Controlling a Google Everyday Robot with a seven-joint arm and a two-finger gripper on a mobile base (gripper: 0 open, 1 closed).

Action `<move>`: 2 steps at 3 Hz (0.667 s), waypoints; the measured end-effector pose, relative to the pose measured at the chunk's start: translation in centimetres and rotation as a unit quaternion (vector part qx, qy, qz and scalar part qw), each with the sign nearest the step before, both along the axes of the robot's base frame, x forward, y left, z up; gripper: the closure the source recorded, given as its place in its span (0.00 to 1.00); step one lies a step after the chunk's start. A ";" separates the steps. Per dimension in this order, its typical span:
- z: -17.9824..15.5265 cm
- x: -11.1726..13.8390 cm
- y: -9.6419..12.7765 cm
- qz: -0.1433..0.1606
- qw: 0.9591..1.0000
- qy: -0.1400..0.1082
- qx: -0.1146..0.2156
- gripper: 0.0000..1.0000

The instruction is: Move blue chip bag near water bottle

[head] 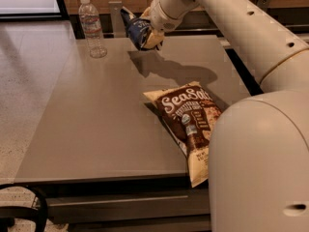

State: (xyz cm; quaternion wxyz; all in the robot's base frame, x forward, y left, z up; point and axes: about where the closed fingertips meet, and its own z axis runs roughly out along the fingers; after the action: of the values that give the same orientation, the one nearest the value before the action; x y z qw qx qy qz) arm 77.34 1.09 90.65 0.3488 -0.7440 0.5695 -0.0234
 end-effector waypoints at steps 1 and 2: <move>-1.3 1.9 0.9 0.005 0.999 -0.003 0.049 1.00; -1.8 2.0 1.3 0.007 0.999 0.001 0.051 0.82</move>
Offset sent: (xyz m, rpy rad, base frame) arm 0.0165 0.0081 -0.0108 0.0819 -0.0054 0.0086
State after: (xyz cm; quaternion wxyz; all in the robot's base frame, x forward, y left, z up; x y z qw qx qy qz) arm 79.36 2.40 88.88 0.3856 -0.7295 0.5649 0.0093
